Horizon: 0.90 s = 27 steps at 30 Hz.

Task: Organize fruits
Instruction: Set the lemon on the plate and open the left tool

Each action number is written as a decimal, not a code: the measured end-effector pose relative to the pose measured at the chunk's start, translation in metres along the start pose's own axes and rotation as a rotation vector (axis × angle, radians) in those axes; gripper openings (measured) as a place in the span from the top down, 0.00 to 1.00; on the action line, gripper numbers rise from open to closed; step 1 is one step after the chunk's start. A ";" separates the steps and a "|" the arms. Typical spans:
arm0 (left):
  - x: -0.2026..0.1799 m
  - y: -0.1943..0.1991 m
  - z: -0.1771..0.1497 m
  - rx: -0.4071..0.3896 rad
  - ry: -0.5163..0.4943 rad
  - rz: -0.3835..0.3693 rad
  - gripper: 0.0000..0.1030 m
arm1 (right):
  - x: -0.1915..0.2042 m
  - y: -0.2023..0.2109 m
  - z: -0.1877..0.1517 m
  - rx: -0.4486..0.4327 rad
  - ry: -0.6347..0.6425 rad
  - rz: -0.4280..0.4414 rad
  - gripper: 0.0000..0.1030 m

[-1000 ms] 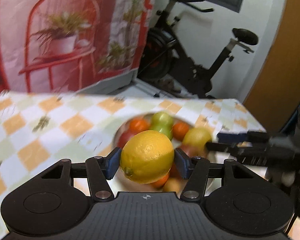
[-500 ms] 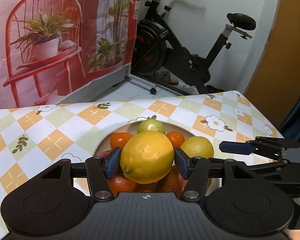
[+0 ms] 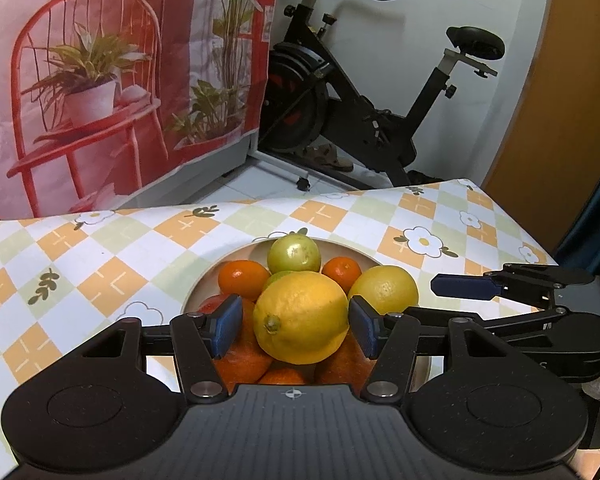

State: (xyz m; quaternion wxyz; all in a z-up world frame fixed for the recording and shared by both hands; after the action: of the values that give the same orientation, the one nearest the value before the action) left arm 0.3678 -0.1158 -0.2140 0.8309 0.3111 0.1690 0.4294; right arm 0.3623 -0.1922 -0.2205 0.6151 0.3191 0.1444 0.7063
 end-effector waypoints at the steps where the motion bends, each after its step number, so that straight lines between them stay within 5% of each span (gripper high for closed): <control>1: 0.001 0.001 0.000 -0.001 -0.001 0.002 0.40 | 0.001 0.000 0.000 0.000 0.004 -0.006 0.49; 20: 0.000 0.015 -0.008 -0.020 -0.020 0.063 0.34 | 0.007 0.006 -0.002 0.000 0.024 -0.039 0.42; 27: 0.004 0.046 -0.011 -0.054 0.017 0.121 0.18 | 0.015 0.027 -0.001 -0.020 0.008 -0.049 0.16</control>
State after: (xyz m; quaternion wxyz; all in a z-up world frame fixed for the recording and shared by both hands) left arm 0.3358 -0.0886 -0.1922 0.8101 0.2945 0.1453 0.4856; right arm 0.3401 -0.1835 -0.2007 0.6348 0.3064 0.1476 0.6938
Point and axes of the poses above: each gripper's, at about its wrist camera, not at the fingertips, and y roughly against the way its jaws point, x to its left, z to its top, the point moved 9 cm from there along -y, roughly the way its jaws point, and after that the axes turned 6 degrees about -y, right-handed, at the moved point
